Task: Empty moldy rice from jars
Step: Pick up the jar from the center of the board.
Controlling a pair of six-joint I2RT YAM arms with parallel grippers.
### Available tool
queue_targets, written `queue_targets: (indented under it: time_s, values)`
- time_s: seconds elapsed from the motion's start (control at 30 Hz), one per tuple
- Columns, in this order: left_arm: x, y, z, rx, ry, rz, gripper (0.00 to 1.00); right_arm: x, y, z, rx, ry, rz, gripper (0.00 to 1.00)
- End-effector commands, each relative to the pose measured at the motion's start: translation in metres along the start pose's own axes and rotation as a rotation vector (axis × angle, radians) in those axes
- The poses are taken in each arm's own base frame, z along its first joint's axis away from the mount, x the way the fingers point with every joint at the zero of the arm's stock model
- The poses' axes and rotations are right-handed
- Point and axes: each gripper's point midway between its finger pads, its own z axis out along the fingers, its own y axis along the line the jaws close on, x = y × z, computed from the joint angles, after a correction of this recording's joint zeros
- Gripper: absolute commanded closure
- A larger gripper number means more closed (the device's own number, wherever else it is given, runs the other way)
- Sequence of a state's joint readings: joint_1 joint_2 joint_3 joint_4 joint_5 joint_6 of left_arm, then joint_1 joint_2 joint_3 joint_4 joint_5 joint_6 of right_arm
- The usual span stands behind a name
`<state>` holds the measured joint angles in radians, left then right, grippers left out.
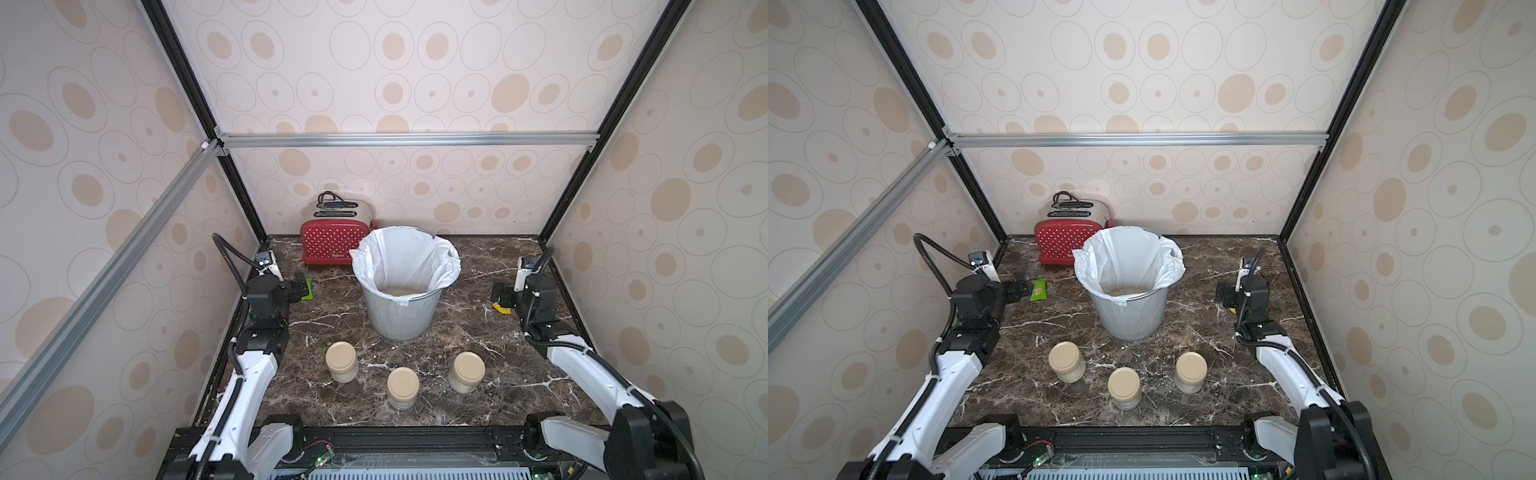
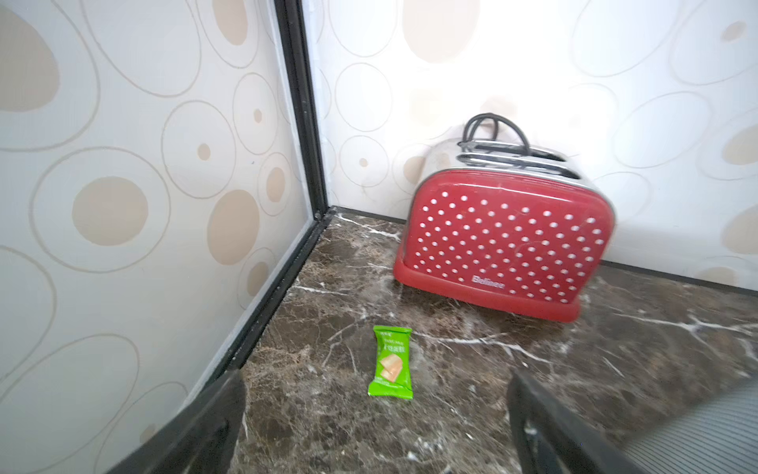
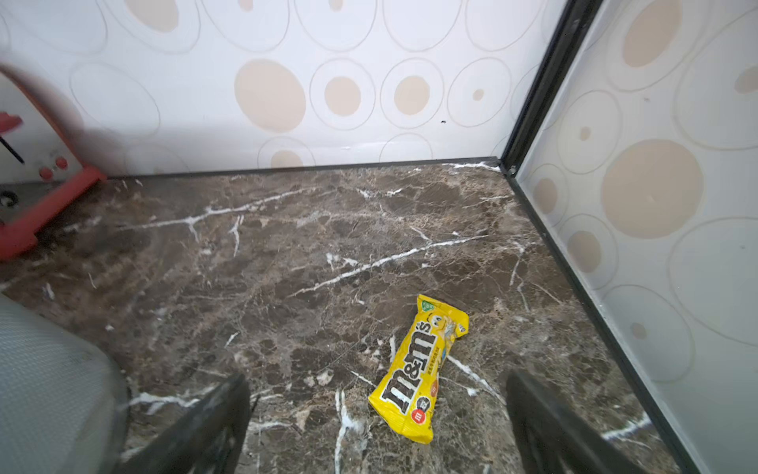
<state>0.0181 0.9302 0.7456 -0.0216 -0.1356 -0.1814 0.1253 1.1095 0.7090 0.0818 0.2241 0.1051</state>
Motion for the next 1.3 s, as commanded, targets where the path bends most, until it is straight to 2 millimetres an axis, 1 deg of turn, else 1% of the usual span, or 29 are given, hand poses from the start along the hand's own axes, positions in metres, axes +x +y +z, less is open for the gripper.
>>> queue_targets:
  time_s: [0.0, 0.07, 0.17, 0.23, 0.4, 0.5, 0.57, 0.63, 0.83, 1.0, 1.13, 1.27]
  values:
    - [0.034, -0.018, -0.021, 0.131, 0.188, -0.017, 0.01, 0.050, -0.008, -0.029, 0.033, 0.238, 0.027, 0.00]
    - [0.038, -0.029, -0.031, 0.199, 0.217, -0.044, 0.01, 0.051, -0.005, -0.043, 0.009, 0.270, 0.058, 0.00]
    - [0.045, -0.034, -0.041, 0.232, 0.241, -0.090, 0.01, 0.056, -0.002, -0.061, -0.010, 0.357, 0.098, 0.00]
    - [0.047, -0.036, -0.046, 0.252, 0.236, -0.110, 0.01, 0.062, 0.005, -0.072, -0.041, 0.421, 0.114, 0.00]
    - [0.060, -0.045, -0.049, 0.281, 0.245, -0.108, 0.01, 0.076, 0.026, -0.093, -0.103, 0.518, 0.097, 0.00]
    - [0.065, -0.059, -0.054, 0.320, 0.265, -0.099, 0.01, 0.084, 0.045, -0.107, -0.153, 0.563, 0.059, 0.00]
    - [0.067, -0.066, -0.055, 0.334, 0.269, -0.104, 0.01, 0.089, 0.052, -0.115, -0.163, 0.588, 0.036, 0.00]
    - [0.070, -0.067, -0.055, 0.333, 0.280, -0.132, 0.01, 0.093, 0.056, -0.123, -0.168, 0.615, 0.030, 0.00]
    - [0.073, -0.072, -0.059, 0.360, 0.286, -0.181, 0.01, 0.104, 0.069, -0.141, -0.197, 0.671, 0.004, 0.00]
    - [0.079, -0.071, -0.063, 0.367, 0.286, -0.210, 0.01, 0.114, 0.080, -0.153, -0.214, 0.719, -0.038, 0.00]
    - [0.080, -0.069, -0.067, 0.362, 0.277, -0.217, 0.01, 0.120, 0.086, -0.158, -0.202, 0.739, -0.078, 0.00]
    - [0.082, -0.071, -0.069, 0.379, 0.288, -0.213, 0.01, 0.129, 0.094, -0.161, -0.200, 0.767, -0.118, 0.00]
